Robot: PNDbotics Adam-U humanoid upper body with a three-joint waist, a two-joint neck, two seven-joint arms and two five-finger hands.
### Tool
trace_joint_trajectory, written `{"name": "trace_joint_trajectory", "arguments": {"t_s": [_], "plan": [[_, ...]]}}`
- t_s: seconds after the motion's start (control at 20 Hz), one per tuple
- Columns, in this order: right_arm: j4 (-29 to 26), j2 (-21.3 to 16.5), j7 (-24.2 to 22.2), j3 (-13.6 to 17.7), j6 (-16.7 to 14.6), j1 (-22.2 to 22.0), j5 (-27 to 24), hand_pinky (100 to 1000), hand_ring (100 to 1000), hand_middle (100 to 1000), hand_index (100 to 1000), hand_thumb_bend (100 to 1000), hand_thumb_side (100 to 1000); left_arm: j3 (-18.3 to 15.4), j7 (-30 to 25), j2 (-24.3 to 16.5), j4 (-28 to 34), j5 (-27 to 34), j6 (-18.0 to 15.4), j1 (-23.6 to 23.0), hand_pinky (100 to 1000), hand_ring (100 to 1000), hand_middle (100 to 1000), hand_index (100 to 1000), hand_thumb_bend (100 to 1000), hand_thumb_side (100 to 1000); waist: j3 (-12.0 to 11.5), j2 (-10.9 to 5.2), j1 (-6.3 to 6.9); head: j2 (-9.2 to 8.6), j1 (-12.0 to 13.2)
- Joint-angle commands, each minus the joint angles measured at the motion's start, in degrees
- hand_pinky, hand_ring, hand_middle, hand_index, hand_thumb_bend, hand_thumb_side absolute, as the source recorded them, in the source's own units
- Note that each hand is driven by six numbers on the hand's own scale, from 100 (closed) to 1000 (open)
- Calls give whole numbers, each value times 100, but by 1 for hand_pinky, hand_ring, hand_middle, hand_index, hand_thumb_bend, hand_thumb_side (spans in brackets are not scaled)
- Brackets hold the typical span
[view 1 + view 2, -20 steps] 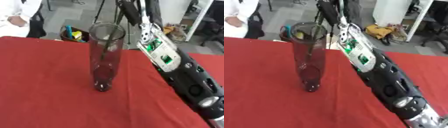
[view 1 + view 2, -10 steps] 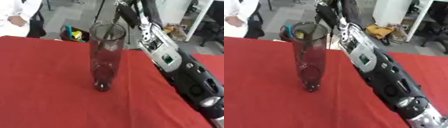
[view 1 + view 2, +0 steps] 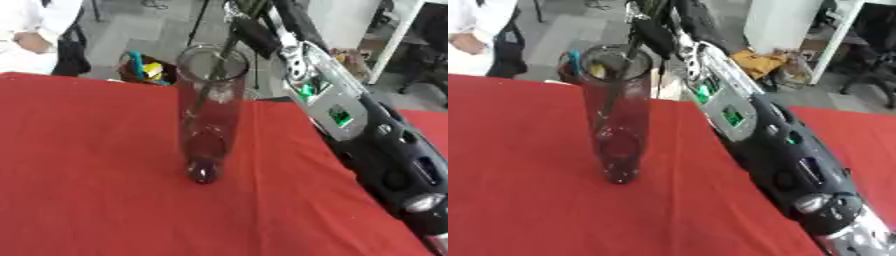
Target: Arrange flowers into the vase.
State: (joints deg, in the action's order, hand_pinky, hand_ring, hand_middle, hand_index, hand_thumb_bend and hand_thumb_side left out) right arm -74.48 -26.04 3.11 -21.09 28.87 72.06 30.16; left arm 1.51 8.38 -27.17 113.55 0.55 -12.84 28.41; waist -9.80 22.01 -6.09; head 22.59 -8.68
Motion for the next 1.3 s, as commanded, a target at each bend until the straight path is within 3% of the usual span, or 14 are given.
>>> {"name": "trace_joint_trajectory", "arguments": {"t_s": [0.05,1.2,1.25,1.3], "plan": [[-135,-173,-275,121,5,144,57,690,809,602,620,100,1000,-76,-5,-96,104,21,4,56,745,882,838,874,100,1000,20,-171,54,-17,6],[-476,-421,-1182,143,-68,48,269,710,833,638,680,100,1000,-92,18,-96,104,24,9,27,744,882,839,872,100,1000,83,-205,73,-11,25],[-466,-434,-1212,108,-90,13,253,753,893,730,809,100,1000,-90,17,-95,104,24,11,27,744,882,839,871,100,1000,85,-206,74,-13,25],[-453,-464,-1271,18,-145,-31,214,756,899,739,819,100,1000,-90,16,-93,104,24,13,24,744,882,839,871,100,1000,88,-210,78,-10,24]]}}
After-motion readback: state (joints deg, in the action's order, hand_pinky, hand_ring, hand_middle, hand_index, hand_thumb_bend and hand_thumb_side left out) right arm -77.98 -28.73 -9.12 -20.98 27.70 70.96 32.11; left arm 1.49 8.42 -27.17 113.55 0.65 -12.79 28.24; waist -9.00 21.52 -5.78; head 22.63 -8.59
